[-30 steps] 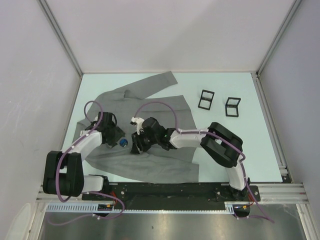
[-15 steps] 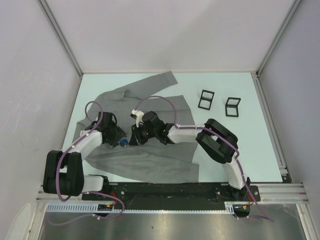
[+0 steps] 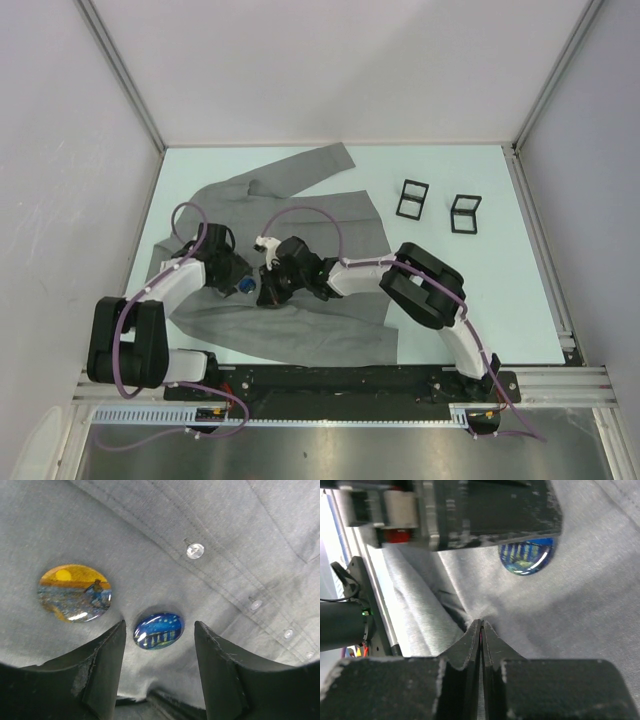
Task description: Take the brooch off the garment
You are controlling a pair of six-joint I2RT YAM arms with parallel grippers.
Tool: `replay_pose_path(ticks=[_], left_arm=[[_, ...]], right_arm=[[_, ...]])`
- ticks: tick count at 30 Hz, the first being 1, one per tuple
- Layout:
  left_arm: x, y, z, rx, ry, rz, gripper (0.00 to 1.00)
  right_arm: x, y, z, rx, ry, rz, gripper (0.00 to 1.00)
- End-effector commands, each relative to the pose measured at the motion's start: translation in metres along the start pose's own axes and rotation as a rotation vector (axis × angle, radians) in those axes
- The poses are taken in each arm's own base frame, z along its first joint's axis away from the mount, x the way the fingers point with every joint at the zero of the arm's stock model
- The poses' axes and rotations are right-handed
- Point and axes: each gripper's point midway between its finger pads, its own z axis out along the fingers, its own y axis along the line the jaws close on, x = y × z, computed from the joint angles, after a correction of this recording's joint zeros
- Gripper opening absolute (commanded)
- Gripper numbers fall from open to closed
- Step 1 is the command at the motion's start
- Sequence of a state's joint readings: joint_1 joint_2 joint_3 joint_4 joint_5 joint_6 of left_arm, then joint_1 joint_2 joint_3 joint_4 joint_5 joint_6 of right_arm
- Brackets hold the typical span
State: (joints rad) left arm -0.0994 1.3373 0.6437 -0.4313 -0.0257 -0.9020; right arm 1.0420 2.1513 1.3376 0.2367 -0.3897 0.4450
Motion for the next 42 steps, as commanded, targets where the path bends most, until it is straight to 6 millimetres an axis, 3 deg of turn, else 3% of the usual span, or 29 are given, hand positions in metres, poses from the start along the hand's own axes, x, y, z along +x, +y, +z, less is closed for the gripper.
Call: replay_pose_path(ticks=[1,7,18,31,36,42], left_arm=[[-0.006,-0.003,-0.007,-0.048,-0.033,-0.012,0.63],[-0.004,-0.003,-0.008,-0.158,-0.052,0.030,0.63],[-0.001,-0.016,0.001,-0.202,-0.065,0.078,0.63],[0.008,0.002,0.013,-0.257,-0.067,0.121,0.55],[0.010,0.009,0.014,-0.261,-0.074,0.143,0.45],[0.007,0.008,0.007,-0.229,-0.101,0.156,0.27]], right_arm=[[-0.006,-0.007,0.004,0.019,-0.022,0.013,0.06],[-0.006,-0.012,0.004,0.026,-0.028,0.034,0.04],[-0.007,-0.016,0.001,0.031,-0.032,0.049,0.03],[-0.009,-0.019,-0.001,0.024,-0.035,0.058,0.04],[-0.010,-0.017,-0.001,0.010,-0.034,0.057,0.08],[-0.019,-0.009,-0.005,-0.027,-0.051,0.070,0.26]])
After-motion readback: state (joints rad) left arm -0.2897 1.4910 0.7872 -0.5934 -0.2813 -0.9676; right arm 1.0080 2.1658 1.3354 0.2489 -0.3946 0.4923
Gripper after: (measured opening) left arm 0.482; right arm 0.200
